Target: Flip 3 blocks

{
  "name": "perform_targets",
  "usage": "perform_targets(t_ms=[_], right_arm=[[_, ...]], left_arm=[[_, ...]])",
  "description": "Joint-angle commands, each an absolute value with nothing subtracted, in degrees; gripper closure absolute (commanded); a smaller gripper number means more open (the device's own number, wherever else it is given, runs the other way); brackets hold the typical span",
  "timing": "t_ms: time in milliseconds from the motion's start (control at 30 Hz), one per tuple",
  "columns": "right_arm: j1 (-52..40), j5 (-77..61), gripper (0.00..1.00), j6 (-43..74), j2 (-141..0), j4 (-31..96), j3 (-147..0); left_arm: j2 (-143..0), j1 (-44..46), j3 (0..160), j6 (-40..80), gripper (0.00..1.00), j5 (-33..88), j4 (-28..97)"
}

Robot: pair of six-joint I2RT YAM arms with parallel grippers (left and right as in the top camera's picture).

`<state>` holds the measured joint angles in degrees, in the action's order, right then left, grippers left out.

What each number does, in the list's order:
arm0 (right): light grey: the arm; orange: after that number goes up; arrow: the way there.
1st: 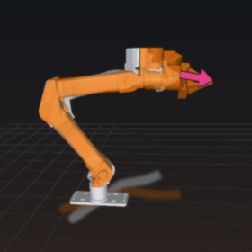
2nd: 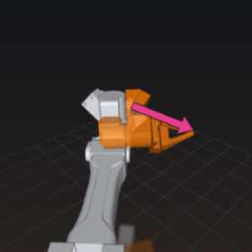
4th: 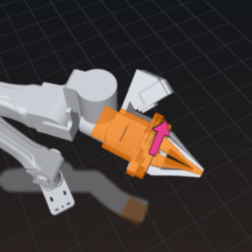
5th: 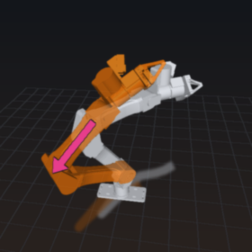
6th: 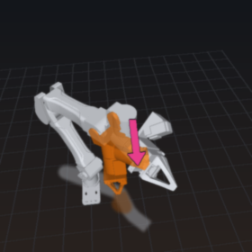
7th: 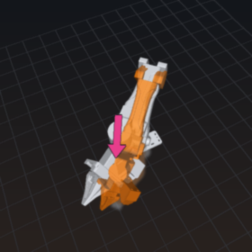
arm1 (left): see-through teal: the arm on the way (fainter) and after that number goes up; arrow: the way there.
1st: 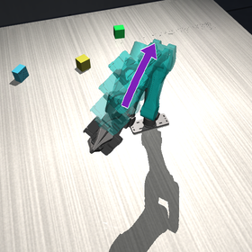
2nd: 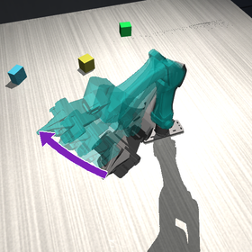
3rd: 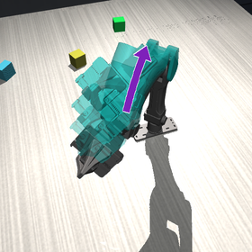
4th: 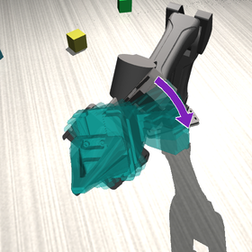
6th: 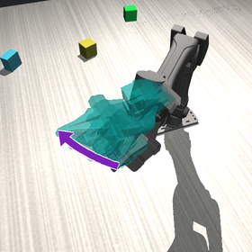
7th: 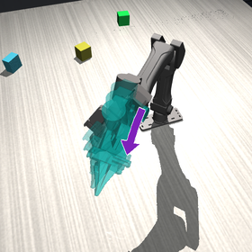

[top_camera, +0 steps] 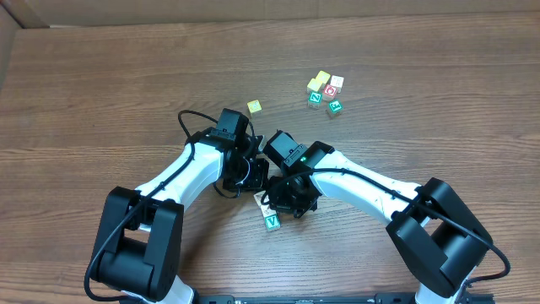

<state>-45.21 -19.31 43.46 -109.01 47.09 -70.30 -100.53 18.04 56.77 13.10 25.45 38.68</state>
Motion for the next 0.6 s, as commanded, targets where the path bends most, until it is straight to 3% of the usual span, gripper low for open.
perform_targets(t_ms=[0, 567], right_arm=[[-45.36, -19.59, 0.94, 43.03, -107.26, 46.78, -71.70], [-45.36, -19.57, 0.93, 43.00, -107.26, 46.78, -71.70]], left_arm=[[-101.27, 18.28, 58.08, 13.80, 0.96, 22.74, 37.23], [-101.27, 18.41, 58.08, 15.46, 0.96, 20.53, 39.44]])
